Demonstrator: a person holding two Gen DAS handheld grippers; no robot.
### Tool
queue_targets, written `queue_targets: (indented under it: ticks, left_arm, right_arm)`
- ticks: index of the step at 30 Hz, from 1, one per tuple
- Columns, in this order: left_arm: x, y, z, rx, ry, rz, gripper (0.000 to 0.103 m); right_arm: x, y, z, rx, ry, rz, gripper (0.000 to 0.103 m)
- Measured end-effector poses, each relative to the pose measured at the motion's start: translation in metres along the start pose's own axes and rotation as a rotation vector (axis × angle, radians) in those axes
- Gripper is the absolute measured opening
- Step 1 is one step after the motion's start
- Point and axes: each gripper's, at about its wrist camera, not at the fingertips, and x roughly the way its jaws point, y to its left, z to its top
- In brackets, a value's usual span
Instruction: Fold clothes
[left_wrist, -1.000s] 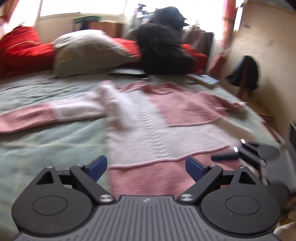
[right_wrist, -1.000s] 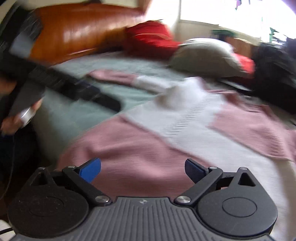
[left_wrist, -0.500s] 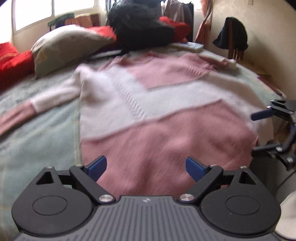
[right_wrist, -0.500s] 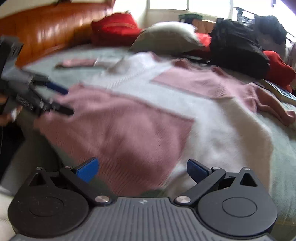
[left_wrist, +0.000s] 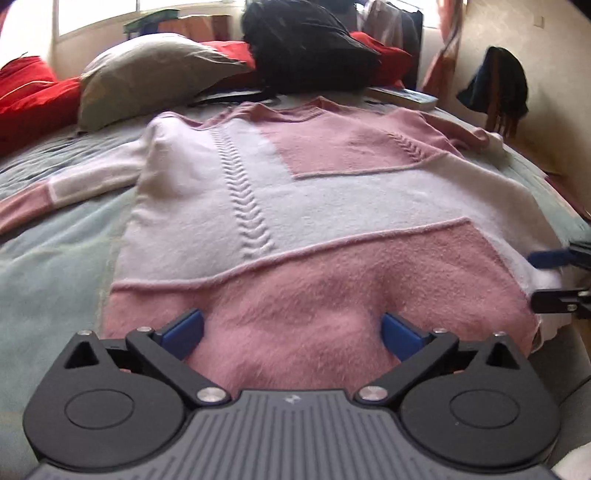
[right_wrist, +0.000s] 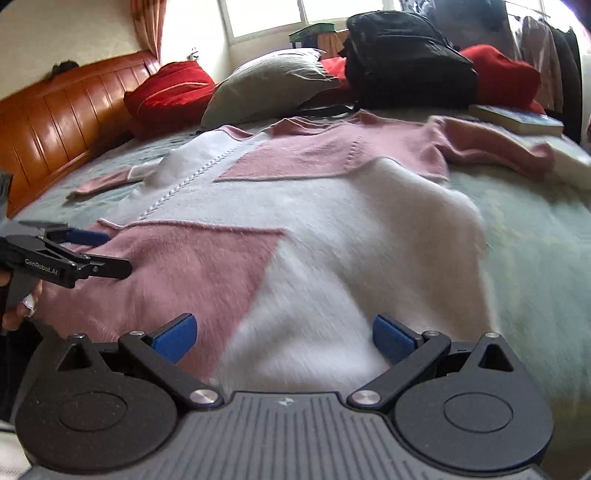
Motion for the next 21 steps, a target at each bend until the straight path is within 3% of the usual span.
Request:
queue_targets:
  ticks: [3, 6, 11, 21]
  left_arm:
    - [-0.007, -0.006, 0.006, 0.017, 0.02, 0.032, 0.102]
    - [-0.008, -0.015, 0.018, 0.033, 0.011, 0.042, 0.102]
    - [0.0, -0.038, 0.044, 0.051, -0.042, -0.051, 0.102]
    - [0.028, -0.056, 0.062, 0.062, -0.034, -0.12, 0.102]
  right_arm:
    - [-0.018, -0.016, 0.009, 0.068, -0.013, 0.07, 0.103]
    - [-0.031, -0.036, 0.033, 0.101, -0.079, 0.104, 0.103]
    - [-0.028, -0.092, 0.08, 0.201, -0.163, 0.149, 0.103]
    - [0.087, -0.184, 0.132, 0.391, 0.013, 0.263, 0.103]
